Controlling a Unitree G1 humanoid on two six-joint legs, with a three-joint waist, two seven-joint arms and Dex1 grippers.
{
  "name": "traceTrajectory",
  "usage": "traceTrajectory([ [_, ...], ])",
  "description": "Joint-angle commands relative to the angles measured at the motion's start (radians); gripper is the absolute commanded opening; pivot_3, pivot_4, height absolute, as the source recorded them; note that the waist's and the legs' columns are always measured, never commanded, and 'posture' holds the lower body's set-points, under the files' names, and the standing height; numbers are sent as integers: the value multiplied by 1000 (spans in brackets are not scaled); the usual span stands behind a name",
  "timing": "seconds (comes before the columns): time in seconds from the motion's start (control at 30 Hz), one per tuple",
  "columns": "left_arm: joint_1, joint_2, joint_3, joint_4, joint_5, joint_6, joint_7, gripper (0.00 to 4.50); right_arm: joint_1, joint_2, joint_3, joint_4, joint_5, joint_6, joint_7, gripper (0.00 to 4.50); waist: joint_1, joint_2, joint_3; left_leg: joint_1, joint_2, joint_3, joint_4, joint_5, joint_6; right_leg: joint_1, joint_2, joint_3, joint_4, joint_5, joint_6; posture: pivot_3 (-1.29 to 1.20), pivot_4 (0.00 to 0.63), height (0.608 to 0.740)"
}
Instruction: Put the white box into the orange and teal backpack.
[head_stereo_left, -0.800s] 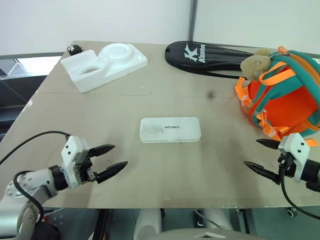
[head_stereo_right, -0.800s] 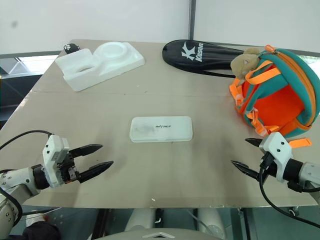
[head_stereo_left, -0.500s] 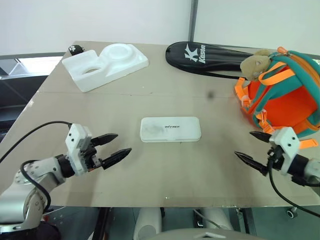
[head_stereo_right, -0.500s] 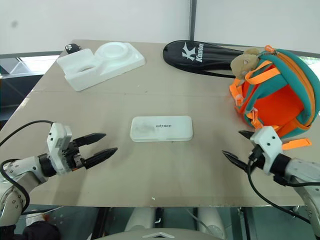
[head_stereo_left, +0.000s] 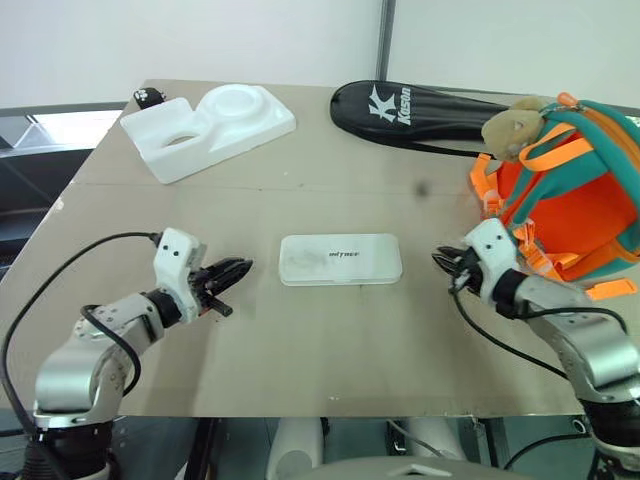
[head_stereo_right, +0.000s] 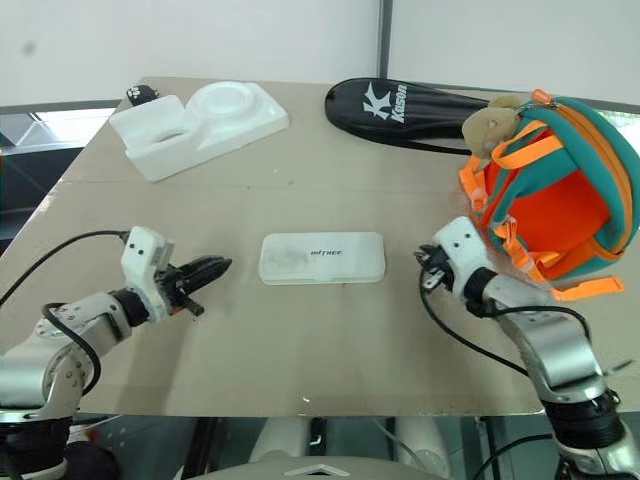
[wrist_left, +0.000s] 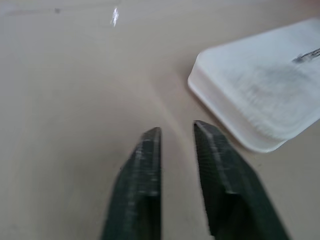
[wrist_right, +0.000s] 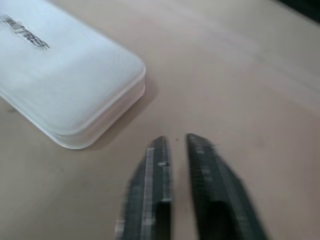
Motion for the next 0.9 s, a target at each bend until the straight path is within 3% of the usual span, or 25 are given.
traceTrajectory([
  [0.03,-32,-3,-49,7,53,-3,23,76,-53,20,66,72,-97,-45,-36,0,3,0,0,0,0,0,0,0,0,0,0,0,0,0,0,0,150,740],
  [0.17,-78,-36,-123,7,91,-15,29,76,-119,83,111,156,-114,-84,-4,0,2,0,0,0,0,0,1,0,0,0,0,0,1,0,0,0,150,740],
  [0.27,-89,-50,-182,-19,121,-37,15,76,-116,71,165,138,-99,-105,100,0,0,0,0,1,0,0,2,0,0,1,0,0,1,0,1,0,150,740],
  [0.37,-65,-35,-211,-52,122,-53,-35,76,-73,62,135,64,-20,-93,182,0,1,0,0,1,0,0,1,0,0,1,0,0,1,1,1,0,150,740],
  [0.53,39,-5,-192,-151,69,-39,-118,76,47,4,39,-61,65,-35,237,0,-2,0,0,1,0,0,0,0,0,1,0,0,1,1,2,0,150,740],
  [0.67,110,-17,-145,-208,41,-53,-127,76,129,-44,3,-99,41,-51,222,0,-3,0,0,2,0,0,0,0,0,1,0,0,1,-1,-1,0,150,740],
  [0.77,118,19,-54,-147,-54,78,-150,76,163,-60,-40,-86,36,-58,208,0,-5,0,-1,2,0,-1,1,0,0,2,0,0,1,-1,-1,0,150,740],
  [0.9,67,78,109,-49,-274,342,-175,1305,174,-95,-66,-61,22,-87,222,0,-11,0,-1,4,1,-1,2,0,0,2,0,-1,2,-1,-1,0,150,740],
])
